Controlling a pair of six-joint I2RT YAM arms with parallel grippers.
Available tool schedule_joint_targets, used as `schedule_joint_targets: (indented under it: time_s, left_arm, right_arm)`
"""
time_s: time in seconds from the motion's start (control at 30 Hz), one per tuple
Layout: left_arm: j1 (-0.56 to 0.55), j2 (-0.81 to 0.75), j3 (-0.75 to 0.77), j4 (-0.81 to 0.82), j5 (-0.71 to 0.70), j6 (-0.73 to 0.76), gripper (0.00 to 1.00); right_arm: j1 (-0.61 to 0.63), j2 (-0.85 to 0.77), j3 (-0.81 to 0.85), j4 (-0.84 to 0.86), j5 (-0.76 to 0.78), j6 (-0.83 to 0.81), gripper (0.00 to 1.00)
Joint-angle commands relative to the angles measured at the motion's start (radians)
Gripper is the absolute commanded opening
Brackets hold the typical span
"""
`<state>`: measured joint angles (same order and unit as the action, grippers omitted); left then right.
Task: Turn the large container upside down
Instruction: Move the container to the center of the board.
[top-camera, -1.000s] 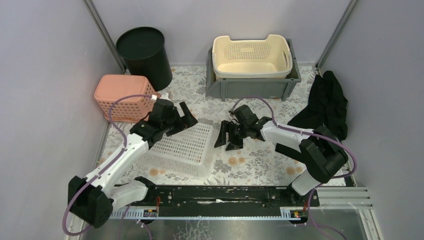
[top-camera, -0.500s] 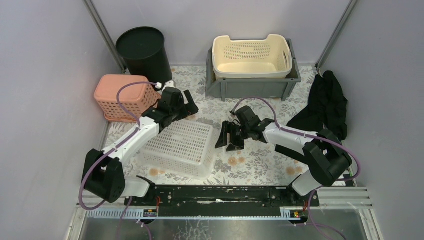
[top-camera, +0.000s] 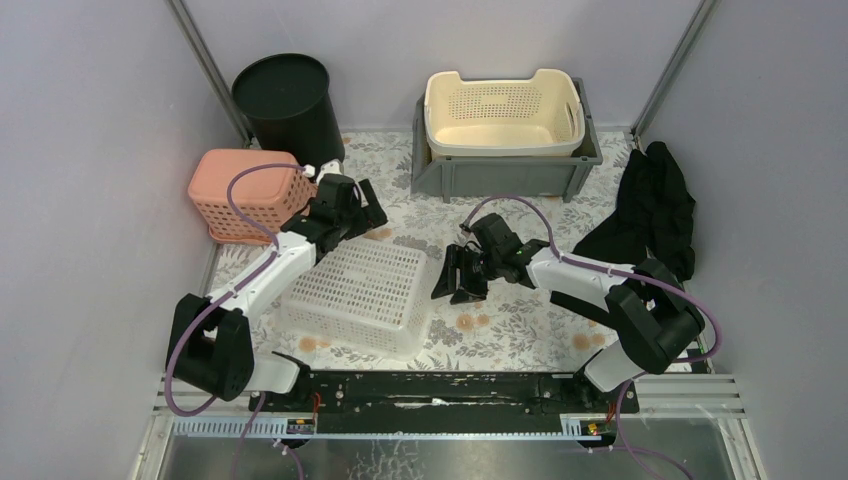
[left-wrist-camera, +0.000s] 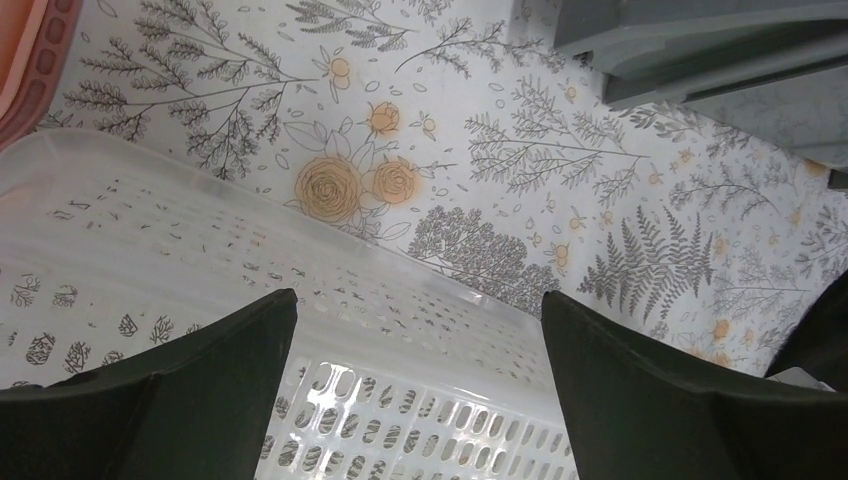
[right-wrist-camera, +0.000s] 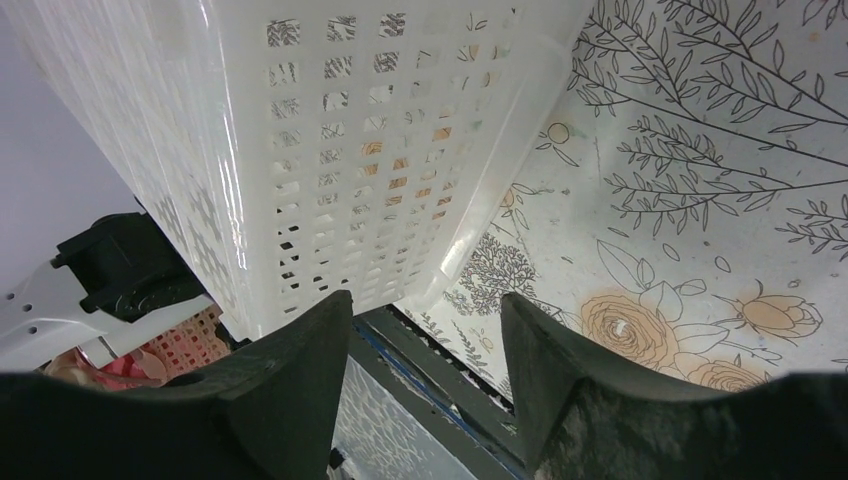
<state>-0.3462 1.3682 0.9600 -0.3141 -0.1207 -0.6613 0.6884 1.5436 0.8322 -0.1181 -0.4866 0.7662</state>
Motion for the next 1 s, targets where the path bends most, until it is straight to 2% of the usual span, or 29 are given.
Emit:
schedule_joint_targets:
  time_s: [0.0, 0.37, 0.97]
  left_arm:
    - [0.007, 0.002, -0.042, 0.083, -0.026, 0.019, 1.0]
    - [0.007, -0.03, -0.1, 0.077, -0.011, 0.006, 1.0]
    - [0.007, -0.135, -0.194, 0.03, 0.008, -0.017, 1.0]
  right_arm:
    - [0.008, -0.002, -0.009, 0.049, -0.035, 0.006, 0.61]
    - [0.008, 0.03, -0.022, 0.109, -0.07, 0.023, 0.56]
    - [0.009, 0.03, -0.039, 0.121, -0.071, 0.028, 0.55]
